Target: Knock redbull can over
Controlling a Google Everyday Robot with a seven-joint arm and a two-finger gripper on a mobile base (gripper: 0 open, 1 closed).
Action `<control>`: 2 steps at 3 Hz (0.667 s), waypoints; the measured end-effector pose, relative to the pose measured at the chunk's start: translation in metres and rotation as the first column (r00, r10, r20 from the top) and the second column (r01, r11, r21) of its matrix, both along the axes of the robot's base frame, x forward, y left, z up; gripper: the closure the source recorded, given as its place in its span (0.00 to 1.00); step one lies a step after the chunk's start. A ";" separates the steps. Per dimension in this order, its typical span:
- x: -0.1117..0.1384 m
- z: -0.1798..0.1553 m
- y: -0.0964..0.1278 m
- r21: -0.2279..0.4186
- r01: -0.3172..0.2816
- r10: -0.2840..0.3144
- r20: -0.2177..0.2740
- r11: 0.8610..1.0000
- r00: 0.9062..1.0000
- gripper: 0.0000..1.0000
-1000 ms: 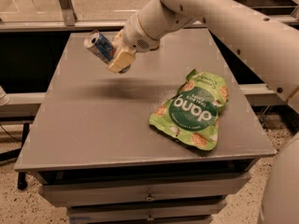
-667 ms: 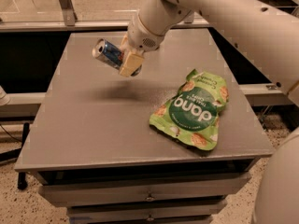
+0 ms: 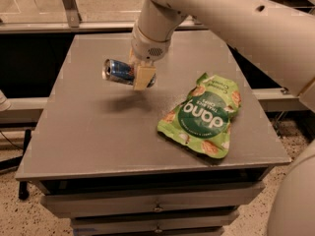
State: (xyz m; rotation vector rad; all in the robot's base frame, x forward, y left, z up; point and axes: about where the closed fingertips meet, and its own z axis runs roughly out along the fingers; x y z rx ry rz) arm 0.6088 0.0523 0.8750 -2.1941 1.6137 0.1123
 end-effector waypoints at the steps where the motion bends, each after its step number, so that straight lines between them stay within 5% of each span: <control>1: -0.001 -0.009 0.014 -0.063 -0.011 0.011 0.000 0.998 1.000 0.82; 2: -0.007 -0.021 0.035 -0.096 -0.052 0.050 -0.019 0.994 0.999 0.59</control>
Offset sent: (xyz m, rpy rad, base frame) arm -0.0149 0.0625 -0.0329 -0.1367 0.0367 0.1047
